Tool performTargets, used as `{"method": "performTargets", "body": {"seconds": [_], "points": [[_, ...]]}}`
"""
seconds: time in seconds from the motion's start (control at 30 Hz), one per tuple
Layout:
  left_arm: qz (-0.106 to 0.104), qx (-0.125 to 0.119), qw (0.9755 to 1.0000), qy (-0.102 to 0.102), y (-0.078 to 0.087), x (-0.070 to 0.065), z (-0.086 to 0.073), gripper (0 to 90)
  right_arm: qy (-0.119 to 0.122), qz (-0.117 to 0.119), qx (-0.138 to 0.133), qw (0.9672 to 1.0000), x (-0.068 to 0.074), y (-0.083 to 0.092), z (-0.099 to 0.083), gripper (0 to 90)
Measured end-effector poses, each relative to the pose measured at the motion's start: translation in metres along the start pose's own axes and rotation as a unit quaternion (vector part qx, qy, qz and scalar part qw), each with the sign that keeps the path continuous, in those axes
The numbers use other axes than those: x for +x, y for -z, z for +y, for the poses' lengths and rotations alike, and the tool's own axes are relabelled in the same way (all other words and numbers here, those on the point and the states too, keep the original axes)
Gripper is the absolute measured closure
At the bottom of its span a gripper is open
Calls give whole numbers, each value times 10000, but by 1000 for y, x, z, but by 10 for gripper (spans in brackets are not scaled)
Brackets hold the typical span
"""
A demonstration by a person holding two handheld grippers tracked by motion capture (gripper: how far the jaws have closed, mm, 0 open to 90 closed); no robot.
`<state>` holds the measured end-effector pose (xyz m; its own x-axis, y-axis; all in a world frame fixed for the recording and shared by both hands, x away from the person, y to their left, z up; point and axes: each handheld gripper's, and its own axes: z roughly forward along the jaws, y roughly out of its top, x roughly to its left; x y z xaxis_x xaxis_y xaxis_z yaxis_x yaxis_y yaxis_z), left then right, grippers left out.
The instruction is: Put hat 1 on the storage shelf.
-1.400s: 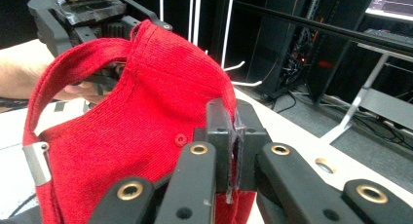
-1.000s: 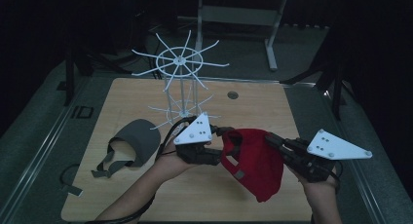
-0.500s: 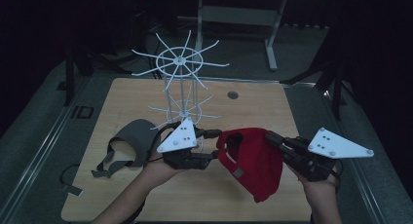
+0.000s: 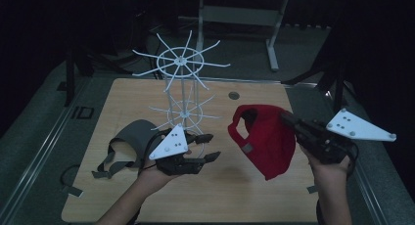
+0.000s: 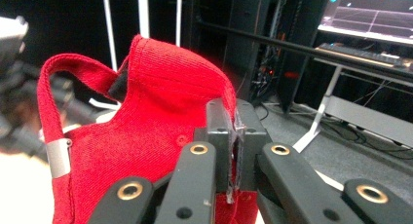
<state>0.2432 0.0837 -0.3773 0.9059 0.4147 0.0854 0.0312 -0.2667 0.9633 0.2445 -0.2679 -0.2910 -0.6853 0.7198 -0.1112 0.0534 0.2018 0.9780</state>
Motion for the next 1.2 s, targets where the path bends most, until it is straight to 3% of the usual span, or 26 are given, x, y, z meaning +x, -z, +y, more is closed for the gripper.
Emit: {"method": "performTargets", "body": {"seconds": [0.2,0.37,0.73,1.0,1.2], "points": [[-48,-14,9999,157,3,-2,-23,499,-85,-159,-200,9996,-12,-4,20,876],[32,-12,9996,275,9,-3,-43,499,-89,-284,-326,9990,-20,-13,40,876],[171,48,9991,396,16,-4,-72,500,-207,-479,-362,9980,-35,-39,71,876],[232,69,9988,433,18,-5,-80,500,-253,-547,-195,9980,-37,-66,80,876],[237,110,9986,452,19,-4,-83,500,-218,-476,-32,9986,-34,-78,74,875]]}}
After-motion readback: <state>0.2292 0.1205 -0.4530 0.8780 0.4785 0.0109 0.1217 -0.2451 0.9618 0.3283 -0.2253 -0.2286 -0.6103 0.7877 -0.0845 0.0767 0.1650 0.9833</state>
